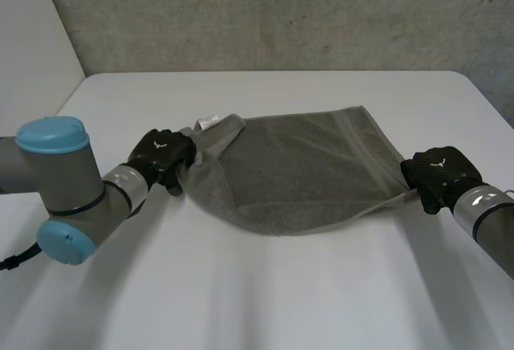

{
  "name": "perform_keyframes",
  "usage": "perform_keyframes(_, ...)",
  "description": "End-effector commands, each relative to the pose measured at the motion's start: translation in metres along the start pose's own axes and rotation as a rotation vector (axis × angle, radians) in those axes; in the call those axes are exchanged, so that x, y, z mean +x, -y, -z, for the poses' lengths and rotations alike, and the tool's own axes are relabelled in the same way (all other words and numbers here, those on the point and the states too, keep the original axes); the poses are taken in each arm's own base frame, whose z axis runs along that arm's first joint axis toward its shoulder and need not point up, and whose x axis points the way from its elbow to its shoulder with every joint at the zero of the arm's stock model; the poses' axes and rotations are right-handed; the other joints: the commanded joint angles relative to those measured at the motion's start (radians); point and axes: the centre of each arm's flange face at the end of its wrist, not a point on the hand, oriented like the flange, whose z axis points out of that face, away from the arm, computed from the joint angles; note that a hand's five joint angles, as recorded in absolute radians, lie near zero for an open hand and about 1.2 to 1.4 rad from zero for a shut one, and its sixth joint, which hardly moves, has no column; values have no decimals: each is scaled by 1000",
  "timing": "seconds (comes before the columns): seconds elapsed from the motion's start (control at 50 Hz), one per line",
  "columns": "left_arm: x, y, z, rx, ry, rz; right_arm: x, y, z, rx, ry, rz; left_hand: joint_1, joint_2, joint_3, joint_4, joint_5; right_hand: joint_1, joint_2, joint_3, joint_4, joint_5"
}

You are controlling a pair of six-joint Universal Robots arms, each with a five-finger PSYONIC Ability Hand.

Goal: Fold the towel.

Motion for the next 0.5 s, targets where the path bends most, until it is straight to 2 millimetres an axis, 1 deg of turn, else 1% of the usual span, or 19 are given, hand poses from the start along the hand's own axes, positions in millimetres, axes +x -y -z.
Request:
perform_keyframes(0.02, -2, 2, -17, 28, -1, -13, -1, -2, -1, -7, 5, 1, -8, -28, -28, -25, -4, 42, 80, 59, 54, 48)
perform_keyframes(0.2, -5, 0, -31, 45, -1, -24, -3, -6, -4, -18, 13, -1, -8, -28, -28, -25, -4, 42, 80, 59, 54, 48)
perform_keyframes(0.3, -7, -3, -43, 56, -2, -39, -4, -8, -5, -24, 15, -3, -8, -28, -28, -25, -4, 42, 80, 59, 54, 48)
perform_keyframes(0.5, -9, -8, -55, 58, -1, -69, -3, -8, -6, -19, 12, -1, -2, -22, -22, -20, 2, 42, 80, 59, 54, 48)
